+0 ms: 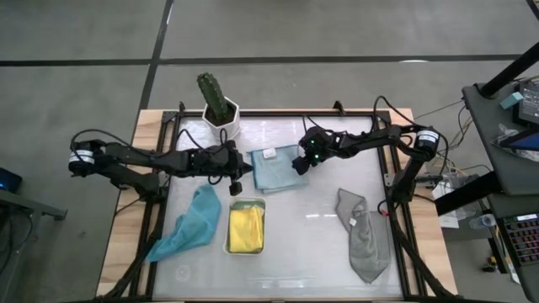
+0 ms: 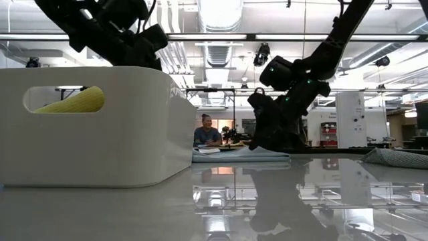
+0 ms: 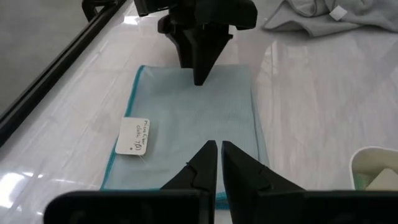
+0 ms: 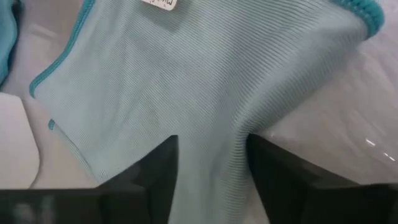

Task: Fold microfiber towels
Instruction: Fold the light blue microfiber towel

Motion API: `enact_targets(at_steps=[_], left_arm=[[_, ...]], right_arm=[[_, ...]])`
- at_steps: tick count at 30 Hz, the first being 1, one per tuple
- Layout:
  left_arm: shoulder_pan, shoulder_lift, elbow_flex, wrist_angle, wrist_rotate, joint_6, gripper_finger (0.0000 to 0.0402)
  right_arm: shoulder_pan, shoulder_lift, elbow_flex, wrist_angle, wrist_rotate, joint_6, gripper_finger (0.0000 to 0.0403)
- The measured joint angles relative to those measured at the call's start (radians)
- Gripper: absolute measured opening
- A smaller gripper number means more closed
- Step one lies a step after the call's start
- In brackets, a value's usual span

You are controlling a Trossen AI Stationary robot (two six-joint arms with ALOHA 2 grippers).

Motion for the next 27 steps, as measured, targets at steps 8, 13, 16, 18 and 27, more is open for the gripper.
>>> enact_targets(at_steps=[8,13,16,18,27], left_arm=[[0.0,0.0,0.0,0.0,0.0,0.01,0.0008],[0.0,-0.002,0.0,-0.002,0.0,0.019,0.0008],[0.0,-0.008,0.0,-0.002,0.0,0.028,0.0008],[0.0,-0.014,0.0,-0.003,0.0,0.038,0.0008],[0.005,-0.02,0.0,-0.004,-0.001,0.072,0.0008]], right_arm=[[0.0,-0.002,0.004,0.001,0.0,0.001,0.004],[-0.012,-0.036,0.005,-0.053,-0.001,-0.009,0.0015],[-0.041,-0.082,0.005,-0.129,0.0,-0.017,0.0015],[-0.064,-0.118,0.01,-0.199,0.0,-0.028,0.0014],[-0.102,-0.166,0.234,-0.706,0.234,-0.169,0.0013]])
